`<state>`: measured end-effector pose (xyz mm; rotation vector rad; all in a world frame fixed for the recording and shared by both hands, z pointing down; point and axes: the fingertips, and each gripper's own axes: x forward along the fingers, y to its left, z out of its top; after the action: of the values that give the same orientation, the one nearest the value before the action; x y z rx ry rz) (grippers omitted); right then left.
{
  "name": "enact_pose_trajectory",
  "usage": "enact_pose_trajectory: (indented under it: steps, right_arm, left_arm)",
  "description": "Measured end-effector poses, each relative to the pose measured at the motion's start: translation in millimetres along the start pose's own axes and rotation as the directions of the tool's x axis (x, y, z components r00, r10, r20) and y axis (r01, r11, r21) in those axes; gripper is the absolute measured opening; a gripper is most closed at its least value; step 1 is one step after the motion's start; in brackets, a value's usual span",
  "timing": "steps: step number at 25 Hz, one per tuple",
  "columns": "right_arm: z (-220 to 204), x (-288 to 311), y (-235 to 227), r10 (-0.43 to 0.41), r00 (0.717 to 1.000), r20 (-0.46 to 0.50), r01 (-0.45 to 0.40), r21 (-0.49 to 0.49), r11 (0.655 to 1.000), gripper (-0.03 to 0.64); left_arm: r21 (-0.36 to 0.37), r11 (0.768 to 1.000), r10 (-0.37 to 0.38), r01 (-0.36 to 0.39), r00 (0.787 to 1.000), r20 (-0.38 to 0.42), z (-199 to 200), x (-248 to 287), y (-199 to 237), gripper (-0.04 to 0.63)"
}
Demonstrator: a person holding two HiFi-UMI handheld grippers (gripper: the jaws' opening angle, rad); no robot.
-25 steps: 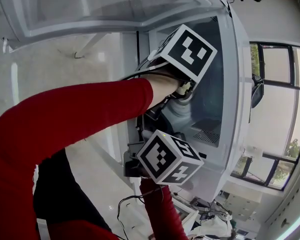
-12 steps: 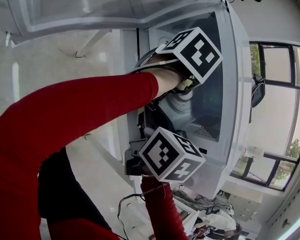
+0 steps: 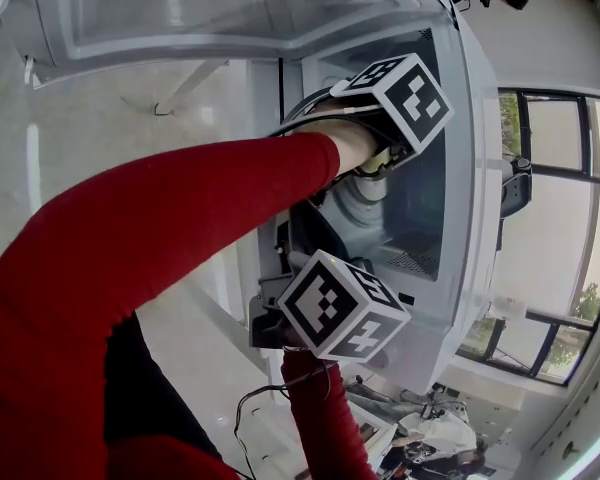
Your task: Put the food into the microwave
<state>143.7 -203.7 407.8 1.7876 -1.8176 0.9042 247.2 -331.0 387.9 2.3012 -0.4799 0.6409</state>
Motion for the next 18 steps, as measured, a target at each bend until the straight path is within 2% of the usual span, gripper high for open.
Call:
enact_pose_trajectory:
  steps: [8, 11, 16, 18]
  right_arm:
    - [-2.4, -3.3, 0.1, 0.001, 1.0, 0.0, -0.001, 0.001, 1.0, 0.014]
    - [-4.0, -2.4, -0.8, 0.001, 1.0, -0.005, -0.001, 0.0, 1.0, 0.014]
    - [-5.3, 1.0, -1.9, 0.001, 1.0, -0.023, -0.001, -0.012, 1.0, 0.014]
    - [-4.8, 1.4, -2.9, 0.0, 1.0, -0.028, -0.001, -0.012, 1.0, 0.014]
  left_arm:
    - [0.066, 0.995, 0.069, -0.071, 0.997, 0.026, 3.2, -2.2, 0.4, 0.095]
    - [0.141, 0.982, 0.116, -0.124, 0.991, 0.064, 6.0, -3.2, 0.0, 0.104]
    - [0.2, 0.968, 0.136, -0.151, 0.987, 0.087, 8.6, -3.0, 0.0, 0.109]
    - [0.24, 0.955, 0.152, -0.171, 0.984, 0.096, 9.5, -2.5, -0.3, 0.113]
